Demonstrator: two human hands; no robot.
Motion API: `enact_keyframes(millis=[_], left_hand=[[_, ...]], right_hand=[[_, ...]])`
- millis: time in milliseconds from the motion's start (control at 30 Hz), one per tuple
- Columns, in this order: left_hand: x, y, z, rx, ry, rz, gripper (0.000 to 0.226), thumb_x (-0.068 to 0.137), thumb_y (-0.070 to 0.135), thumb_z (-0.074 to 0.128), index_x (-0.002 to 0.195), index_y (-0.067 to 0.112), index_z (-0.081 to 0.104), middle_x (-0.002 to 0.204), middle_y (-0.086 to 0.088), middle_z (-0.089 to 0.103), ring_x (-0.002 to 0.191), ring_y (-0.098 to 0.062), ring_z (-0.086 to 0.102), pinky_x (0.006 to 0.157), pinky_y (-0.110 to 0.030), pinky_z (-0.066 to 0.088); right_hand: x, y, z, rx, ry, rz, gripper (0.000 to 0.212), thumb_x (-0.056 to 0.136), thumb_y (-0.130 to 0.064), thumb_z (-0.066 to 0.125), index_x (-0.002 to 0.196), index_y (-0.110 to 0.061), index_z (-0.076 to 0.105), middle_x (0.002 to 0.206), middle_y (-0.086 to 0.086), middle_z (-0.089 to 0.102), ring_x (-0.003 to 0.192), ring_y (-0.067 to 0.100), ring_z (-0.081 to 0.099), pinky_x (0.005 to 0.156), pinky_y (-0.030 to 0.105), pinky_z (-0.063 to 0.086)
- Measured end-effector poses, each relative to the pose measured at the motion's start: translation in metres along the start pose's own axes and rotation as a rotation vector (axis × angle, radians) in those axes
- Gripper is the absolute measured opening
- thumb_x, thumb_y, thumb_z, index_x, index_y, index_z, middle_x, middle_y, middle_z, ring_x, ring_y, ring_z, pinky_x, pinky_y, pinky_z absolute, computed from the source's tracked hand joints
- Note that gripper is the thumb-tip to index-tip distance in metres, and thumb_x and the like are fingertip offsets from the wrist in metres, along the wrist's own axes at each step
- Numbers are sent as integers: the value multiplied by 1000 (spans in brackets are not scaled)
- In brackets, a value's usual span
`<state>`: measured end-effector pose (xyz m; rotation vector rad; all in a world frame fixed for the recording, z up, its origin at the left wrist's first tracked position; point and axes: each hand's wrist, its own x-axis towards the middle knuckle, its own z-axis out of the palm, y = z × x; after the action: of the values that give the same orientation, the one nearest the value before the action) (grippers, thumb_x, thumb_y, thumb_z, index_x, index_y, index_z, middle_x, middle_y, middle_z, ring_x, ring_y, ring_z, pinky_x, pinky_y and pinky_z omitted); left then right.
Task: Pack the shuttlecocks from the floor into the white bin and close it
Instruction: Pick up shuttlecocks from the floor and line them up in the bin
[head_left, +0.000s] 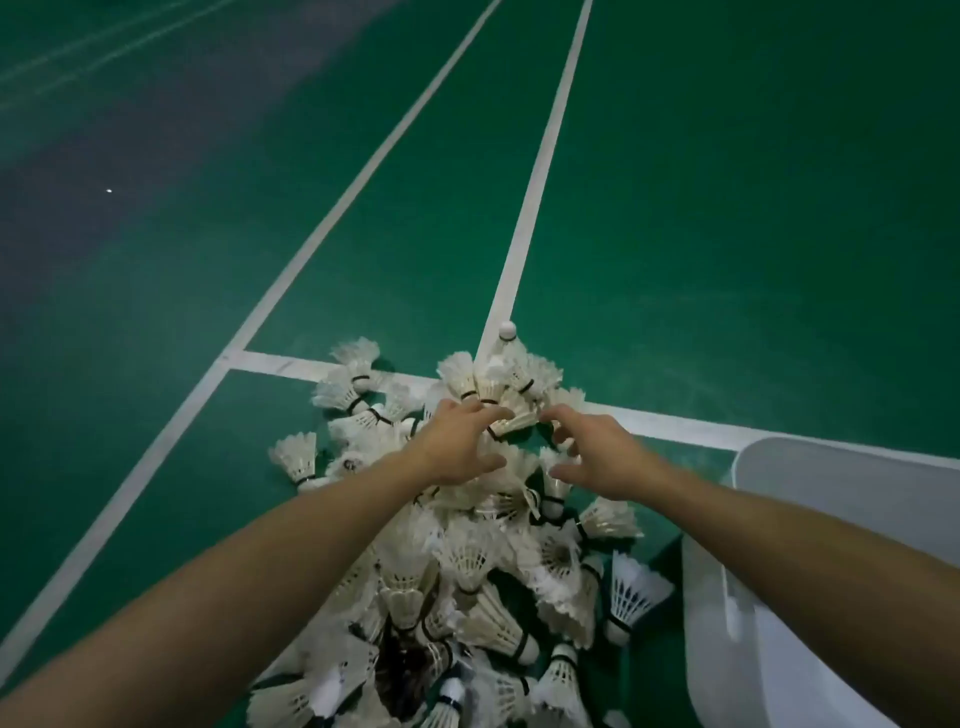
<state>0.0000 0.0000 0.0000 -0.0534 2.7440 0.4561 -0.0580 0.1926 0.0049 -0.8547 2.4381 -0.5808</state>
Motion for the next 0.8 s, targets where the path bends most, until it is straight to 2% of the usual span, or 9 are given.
enact_keyframes(millis=[67, 167, 333, 400, 467, 567, 633, 733, 800], left_hand=[[5, 0, 2, 102, 4, 39, 43, 89, 40, 59, 130, 36, 50, 133, -1, 42, 123, -27, 33, 103, -41, 31], [10, -5, 1, 90, -32, 52, 25, 85, 43, 64, 108, 33, 66, 122, 2, 44, 120, -25, 32, 104, -42, 32], [12, -14, -5, 94, -111, 151, 37, 72, 51, 72, 100, 28, 66, 134, 10, 43, 127, -15, 26, 108, -38, 24], [12, -15, 1, 119, -89, 208, 27, 74, 44, 74, 93, 26, 64, 127, 11, 50, 125, -14, 31, 108, -35, 26], [11, -15, 7, 122, -26, 232, 19, 77, 37, 73, 88, 27, 62, 109, 12, 56, 117, -14, 38, 106, -34, 32], [6, -9, 0, 52, 39, 222, 14, 81, 32, 72, 89, 25, 64, 93, 13, 54, 101, -9, 43, 93, -26, 39], [-1, -5, -12, 4, 58, 201, 13, 83, 26, 70, 93, 21, 65, 92, 11, 55, 92, -7, 48, 84, -19, 41], [-12, 2, -30, -96, 92, 161, 23, 81, 18, 72, 101, 21, 61, 93, 11, 58, 82, -3, 53, 81, -17, 47], [-20, 8, -42, -180, 118, 122, 36, 79, 13, 73, 110, 21, 58, 97, 8, 61, 74, 4, 53, 69, -11, 46]], right_hand=[[5, 5, 8, -38, -56, 33, 69, 82, -20, 72, 141, -25, 36, 125, 6, 58, 105, 20, 57, 86, 31, 49], [12, 11, 15, -78, -140, 92, 68, 82, -14, 71, 140, -24, 37, 123, 6, 58, 108, 22, 56, 88, 32, 49], [18, 14, 17, -104, -58, 97, 54, 84, -4, 60, 132, -24, 46, 110, 8, 61, 93, 23, 58, 73, 31, 47], [18, 13, 12, -101, -5, 103, 54, 84, -4, 59, 131, -27, 47, 102, 8, 63, 86, 22, 59, 66, 29, 45], [14, 14, 2, -58, 36, 120, 55, 84, -5, 59, 131, -30, 45, 90, 4, 62, 74, 18, 59, 56, 28, 42], [4, 14, -16, 5, 83, 113, 52, 88, -5, 56, 131, -33, 46, 80, 1, 60, 65, 23, 60, 54, 34, 47], [-3, 9, -30, 39, 114, 100, 49, 91, -6, 53, 131, -33, 49, 85, 1, 63, 67, 29, 65, 58, 39, 53], [-13, 2, -51, 60, 179, 97, 36, 93, -9, 54, 123, -27, 62, 99, 11, 67, 63, 22, 63, 56, 29, 53], [-24, -3, -65, 63, 230, 95, 32, 92, -9, 57, 119, -24, 66, 103, 11, 70, 63, 17, 62, 52, 21, 50]])
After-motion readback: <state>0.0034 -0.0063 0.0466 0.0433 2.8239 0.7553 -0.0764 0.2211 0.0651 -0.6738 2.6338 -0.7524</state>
